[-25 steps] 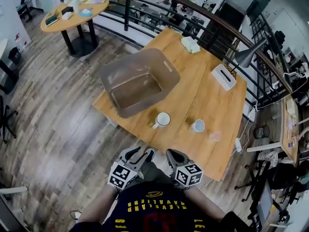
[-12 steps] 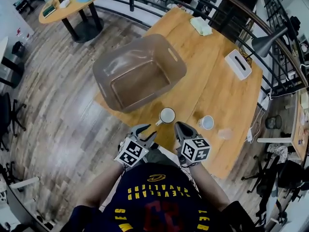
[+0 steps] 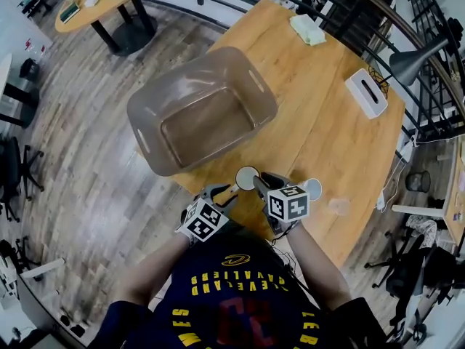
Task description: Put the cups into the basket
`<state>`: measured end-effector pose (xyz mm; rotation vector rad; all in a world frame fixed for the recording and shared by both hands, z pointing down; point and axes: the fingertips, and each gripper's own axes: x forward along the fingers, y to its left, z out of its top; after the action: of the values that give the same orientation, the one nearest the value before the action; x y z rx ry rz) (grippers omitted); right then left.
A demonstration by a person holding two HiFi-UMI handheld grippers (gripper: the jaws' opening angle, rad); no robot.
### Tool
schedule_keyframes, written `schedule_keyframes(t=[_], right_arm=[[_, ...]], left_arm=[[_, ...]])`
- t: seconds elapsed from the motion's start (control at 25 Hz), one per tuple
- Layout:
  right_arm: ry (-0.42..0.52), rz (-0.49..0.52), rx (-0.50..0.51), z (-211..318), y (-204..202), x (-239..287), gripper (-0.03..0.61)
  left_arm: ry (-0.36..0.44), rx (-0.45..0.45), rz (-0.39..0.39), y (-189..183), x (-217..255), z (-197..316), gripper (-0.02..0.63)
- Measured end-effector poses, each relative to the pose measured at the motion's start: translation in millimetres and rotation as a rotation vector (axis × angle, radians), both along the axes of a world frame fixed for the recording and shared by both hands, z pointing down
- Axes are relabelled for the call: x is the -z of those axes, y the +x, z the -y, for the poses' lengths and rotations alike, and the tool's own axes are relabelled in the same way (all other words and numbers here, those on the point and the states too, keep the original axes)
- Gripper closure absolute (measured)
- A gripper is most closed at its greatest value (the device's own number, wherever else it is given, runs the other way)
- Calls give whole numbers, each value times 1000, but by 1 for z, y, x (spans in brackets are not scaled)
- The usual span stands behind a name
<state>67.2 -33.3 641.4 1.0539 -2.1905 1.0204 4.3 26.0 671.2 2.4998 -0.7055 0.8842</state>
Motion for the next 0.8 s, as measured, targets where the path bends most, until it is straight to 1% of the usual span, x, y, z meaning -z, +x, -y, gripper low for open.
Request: schedule_keyframes(t=[0.08, 0.2, 0.32, 0.4, 0.44, 0.52, 0.6, 0.72, 0.8], right_arm=[[-15, -26, 10, 1, -2, -6, 477], [-37, -63, 6, 5, -1, -15, 478], [-61, -106, 17, 7, -2, -23, 479], [-64, -139, 30, 7, -5, -24, 505], [-60, -160, 42, 6, -5, -23, 506], [-52, -197, 68, 6, -6, -23, 506], [-51, -228, 83, 6, -6, -24, 508], [-55, -265, 60, 9, 0, -25, 523], [-47, -268, 29, 11, 5, -22, 536]], left_arm=[[-15, 5, -1, 1, -3, 1, 483], [-23, -12, 2, 5, -7, 4, 483], [-37, -39, 26, 6, -16, 6, 485], [-43, -67, 35, 5, -19, 6, 491], [-43, -81, 36, 5, -19, 6, 498], [-41, -102, 36, 5, -18, 6, 546], [-59, -111, 28, 6, -18, 7, 548], [-93, -125, 3, 12, -12, 5, 549], [-102, -144, -16, 19, -4, 3, 552]])
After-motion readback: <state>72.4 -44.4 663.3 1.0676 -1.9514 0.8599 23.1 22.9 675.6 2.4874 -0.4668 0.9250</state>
